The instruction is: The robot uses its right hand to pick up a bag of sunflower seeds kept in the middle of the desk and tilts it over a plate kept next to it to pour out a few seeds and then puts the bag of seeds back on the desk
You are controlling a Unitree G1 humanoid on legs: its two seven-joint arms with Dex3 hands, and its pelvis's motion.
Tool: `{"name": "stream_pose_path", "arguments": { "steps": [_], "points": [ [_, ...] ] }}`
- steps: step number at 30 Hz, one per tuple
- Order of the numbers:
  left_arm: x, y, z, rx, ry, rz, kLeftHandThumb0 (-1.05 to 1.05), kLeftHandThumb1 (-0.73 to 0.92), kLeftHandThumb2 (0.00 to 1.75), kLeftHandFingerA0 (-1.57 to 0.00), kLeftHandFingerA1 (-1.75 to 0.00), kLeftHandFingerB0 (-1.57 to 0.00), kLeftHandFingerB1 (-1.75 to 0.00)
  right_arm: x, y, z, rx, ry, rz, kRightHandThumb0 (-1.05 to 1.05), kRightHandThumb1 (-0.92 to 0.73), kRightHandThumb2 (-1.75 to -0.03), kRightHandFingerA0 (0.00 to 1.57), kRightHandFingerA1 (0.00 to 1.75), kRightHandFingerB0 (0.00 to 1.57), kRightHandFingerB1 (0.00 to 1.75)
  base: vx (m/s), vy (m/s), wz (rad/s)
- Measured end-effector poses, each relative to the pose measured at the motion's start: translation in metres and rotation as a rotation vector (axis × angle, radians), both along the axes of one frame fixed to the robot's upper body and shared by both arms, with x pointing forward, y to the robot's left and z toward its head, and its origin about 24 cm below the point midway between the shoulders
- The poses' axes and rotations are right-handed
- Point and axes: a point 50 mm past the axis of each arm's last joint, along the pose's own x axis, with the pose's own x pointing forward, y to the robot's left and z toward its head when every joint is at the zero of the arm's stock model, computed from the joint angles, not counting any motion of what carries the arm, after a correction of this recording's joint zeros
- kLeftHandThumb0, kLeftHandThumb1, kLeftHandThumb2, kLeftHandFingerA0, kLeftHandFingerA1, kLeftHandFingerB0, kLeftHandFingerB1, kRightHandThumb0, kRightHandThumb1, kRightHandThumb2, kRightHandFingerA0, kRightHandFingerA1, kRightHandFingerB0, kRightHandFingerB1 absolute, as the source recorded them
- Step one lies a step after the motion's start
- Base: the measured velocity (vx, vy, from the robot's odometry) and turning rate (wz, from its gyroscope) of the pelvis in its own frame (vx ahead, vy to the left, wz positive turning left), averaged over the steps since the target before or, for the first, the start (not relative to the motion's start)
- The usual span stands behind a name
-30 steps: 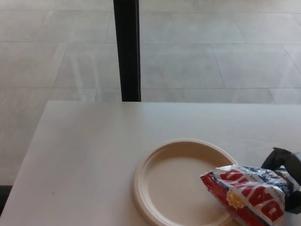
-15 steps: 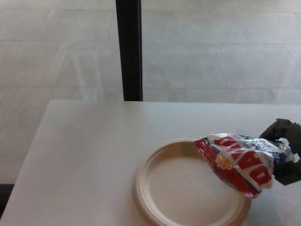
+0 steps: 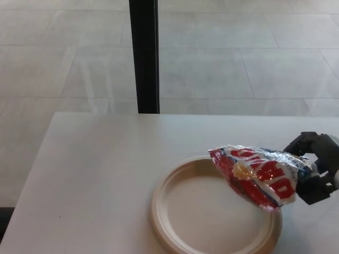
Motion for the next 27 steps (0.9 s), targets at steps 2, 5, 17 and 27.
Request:
{"name": "stream_pose_path", "arguments": {
  "steps": [2, 5, 17, 27],
  "points": [
    [0.000, 0.000, 0.000, 0.001, 0.000, -0.001, -0.93, 0.92, 0.96, -0.10, -0.77, -0.06, -0.62, 0.000, 0.003, 0.000, -0.033, 0.005, 0.012, -0.39, -0.62, -0.96, 0.94, 1.75, 0.78, 1.61, 0.00, 0.000, 0.00],
    [0.000, 0.001, 0.001, 0.006, -0.004, -0.004, -0.91, 0.92, 0.94, -0.10, -0.77, -0.06, -0.63, 0.005, 0.008, 0.008, -0.096, -0.015, 0.028, -0.39, -0.59, -0.97, 0.95, 1.75, 0.87, 1.05, 0.00, 0.000, 0.00],
    [0.002, 0.004, 0.005, 0.018, -0.010, -0.016, -0.93, 0.84, 1.30, -0.14, -0.74, -0.15, -0.64, 0.023, 0.015, 0.046, -0.346, -0.123, 0.062, -0.41, -0.64, -0.92, 0.96, 1.75, 0.74, 1.63, 0.00, 0.000, 0.00],
    [0.004, 0.007, 0.008, 0.035, -0.006, -0.030, -0.94, 0.85, 1.33, -0.18, -0.75, -0.13, -0.63, 0.026, 0.017, 0.065, -0.441, -0.200, 0.091, -0.44, -0.60, -0.97, 0.96, 1.75, 0.71, 1.45, 0.00, 0.000, 0.00]
  ]
}}
